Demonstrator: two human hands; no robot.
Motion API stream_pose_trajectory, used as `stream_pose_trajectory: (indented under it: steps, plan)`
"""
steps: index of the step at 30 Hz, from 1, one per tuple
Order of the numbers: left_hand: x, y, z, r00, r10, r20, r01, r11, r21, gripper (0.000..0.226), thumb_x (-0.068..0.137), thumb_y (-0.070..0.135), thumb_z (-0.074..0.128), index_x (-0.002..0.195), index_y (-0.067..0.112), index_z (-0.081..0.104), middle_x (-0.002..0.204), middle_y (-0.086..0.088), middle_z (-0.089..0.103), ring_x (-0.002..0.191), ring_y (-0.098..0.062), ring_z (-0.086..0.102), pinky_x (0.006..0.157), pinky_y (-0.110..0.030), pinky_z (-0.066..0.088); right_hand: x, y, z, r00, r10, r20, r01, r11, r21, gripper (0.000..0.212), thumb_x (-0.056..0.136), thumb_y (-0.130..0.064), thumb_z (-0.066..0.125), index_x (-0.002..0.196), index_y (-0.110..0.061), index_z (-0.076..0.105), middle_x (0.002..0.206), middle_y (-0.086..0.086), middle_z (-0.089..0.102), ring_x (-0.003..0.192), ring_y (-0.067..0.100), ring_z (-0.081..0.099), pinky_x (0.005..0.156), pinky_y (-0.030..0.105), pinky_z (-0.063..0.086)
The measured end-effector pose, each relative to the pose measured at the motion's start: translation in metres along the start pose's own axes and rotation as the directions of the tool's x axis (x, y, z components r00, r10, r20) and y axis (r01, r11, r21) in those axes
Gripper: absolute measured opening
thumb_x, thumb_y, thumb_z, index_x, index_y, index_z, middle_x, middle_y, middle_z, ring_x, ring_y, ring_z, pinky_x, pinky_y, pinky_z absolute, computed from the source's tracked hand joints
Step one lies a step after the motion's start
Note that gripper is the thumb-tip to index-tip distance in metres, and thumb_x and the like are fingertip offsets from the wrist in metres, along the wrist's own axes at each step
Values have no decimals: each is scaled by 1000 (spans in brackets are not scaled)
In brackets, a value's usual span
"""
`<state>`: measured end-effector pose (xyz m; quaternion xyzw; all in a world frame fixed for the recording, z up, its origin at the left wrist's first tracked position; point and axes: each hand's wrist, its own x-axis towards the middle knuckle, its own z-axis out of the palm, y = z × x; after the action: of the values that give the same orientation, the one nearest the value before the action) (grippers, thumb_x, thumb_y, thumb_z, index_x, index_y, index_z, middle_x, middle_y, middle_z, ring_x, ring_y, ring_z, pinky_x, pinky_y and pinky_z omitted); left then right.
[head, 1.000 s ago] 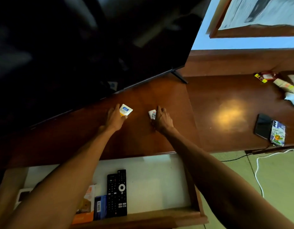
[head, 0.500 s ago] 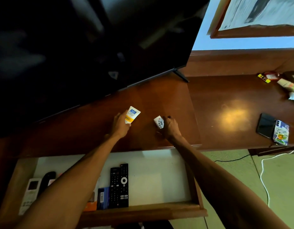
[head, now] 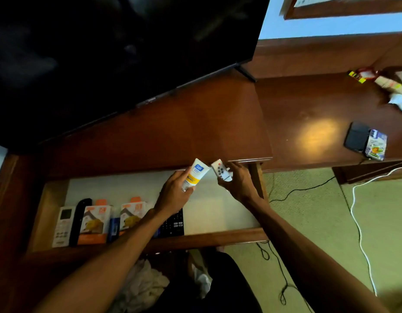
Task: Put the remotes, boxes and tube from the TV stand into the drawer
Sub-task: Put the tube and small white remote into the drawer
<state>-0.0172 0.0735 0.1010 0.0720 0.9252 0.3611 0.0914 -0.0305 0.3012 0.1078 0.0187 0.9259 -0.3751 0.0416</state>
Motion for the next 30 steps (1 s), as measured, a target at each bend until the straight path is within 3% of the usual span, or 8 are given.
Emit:
stream_pose_trajectory:
  steps: [4,12,17,25,28,30]
  plan:
    - [-19,-6,27,992,-122,42,123,992,-7,66,87,18,69,146,12,42,130,-7,56,114,-20,57,89,-22,44,-22,20,15,994,55,91,-55,998,-4,60,68,-23,81,124,-7,62,114,10,68,91,25,66,76,29,51]
    - [-18,-7,92,925,-379,10,376,921,106,64,85,28,67,143,11,45,132,-15,56,121,-33,48,98,-41,44,-33,70,50,934,283,220,-279,959,-50,49,71,-19,80,116,-5,65,108,15,68,88,28,64,70,34,53]
    - [-13,1,119,857,-514,43,495,843,211,63,90,30,63,145,12,37,136,-15,50,124,-31,46,95,-39,42,-39,77,78,888,385,252,-385,921,-50,57,76,-22,77,125,-5,54,122,16,59,106,30,58,86,39,54]
    - [-24,-19,123,847,-529,60,472,799,373,67,88,31,67,143,13,34,132,-19,51,115,-35,54,88,-42,51,-42,72,108,863,410,295,-411,910,-64,58,80,-26,73,128,-7,45,127,15,52,111,31,54,92,41,51]
    - [-19,-24,117,889,-455,54,410,841,353,62,90,32,64,143,11,38,137,-16,47,119,-34,51,91,-40,49,-42,70,112,867,399,298,-397,915,-71,58,82,-27,72,129,-7,43,128,17,51,112,34,54,91,43,49]
    - [-12,-31,111,936,-336,103,272,878,393,63,92,28,62,147,14,35,146,-11,42,127,-30,43,101,-40,44,-43,69,114,866,391,311,-396,917,-51,58,83,-27,72,129,-8,42,128,17,50,112,35,54,92,44,49]
